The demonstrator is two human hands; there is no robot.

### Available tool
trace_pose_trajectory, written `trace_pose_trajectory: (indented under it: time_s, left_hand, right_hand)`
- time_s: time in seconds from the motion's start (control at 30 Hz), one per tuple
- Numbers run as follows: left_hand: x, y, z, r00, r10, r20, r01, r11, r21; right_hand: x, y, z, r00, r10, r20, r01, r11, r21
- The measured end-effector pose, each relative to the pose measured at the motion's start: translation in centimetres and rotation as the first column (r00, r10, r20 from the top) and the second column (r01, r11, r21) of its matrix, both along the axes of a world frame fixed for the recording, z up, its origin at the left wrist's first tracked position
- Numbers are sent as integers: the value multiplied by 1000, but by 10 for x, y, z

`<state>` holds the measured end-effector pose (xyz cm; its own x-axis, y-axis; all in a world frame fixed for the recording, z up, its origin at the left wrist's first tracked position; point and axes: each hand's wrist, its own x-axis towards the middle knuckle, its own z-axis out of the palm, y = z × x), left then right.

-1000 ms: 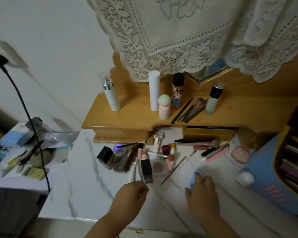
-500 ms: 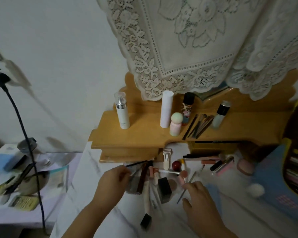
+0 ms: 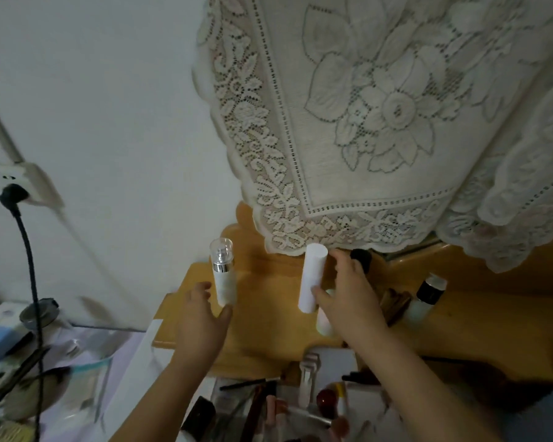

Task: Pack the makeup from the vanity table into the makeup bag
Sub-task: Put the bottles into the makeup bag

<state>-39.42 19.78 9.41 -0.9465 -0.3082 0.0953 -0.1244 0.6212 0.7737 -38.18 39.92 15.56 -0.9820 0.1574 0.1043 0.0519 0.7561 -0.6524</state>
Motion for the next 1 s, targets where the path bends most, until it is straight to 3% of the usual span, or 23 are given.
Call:
trace_pose_trajectory:
  time_s: [0.1, 0.2, 0.3, 0.47, 0.63, 0.77, 1.0]
  left_hand:
    - [-26, 3, 7, 996, 76, 45, -80, 993, 86]
    - [-40, 13, 14, 995, 53, 81, -71, 971, 228]
    - [-50, 19, 13, 998, -26, 51, 12, 965, 261]
    - [-54, 20, 10, 999, 18, 30, -26, 964, 264]
    - [-32, 17, 17, 995, 40, -94, -7, 945, 326]
    - [-3, 17, 38, 980, -5, -198, 64, 955, 290]
    - [60, 30, 68, 954, -246, -172, 293, 888, 355]
  right_hand:
    - [-30, -4, -6, 999, 46, 26, -48, 997, 65]
    - [-48, -3, -16, 994, 91, 67, -96, 992, 78]
    - [-59, -1, -21, 990, 122, 73, -128, 989, 81]
    - [-67, -1, -15, 986, 167, 17, -168, 981, 96]
    - [-48, -2, 15, 970, 161, -184, -188, 972, -141]
    - [-10, 2, 31, 959, 202, -201, -258, 914, -313]
    - [76, 9, 25, 983, 136, -124, -162, 959, -233]
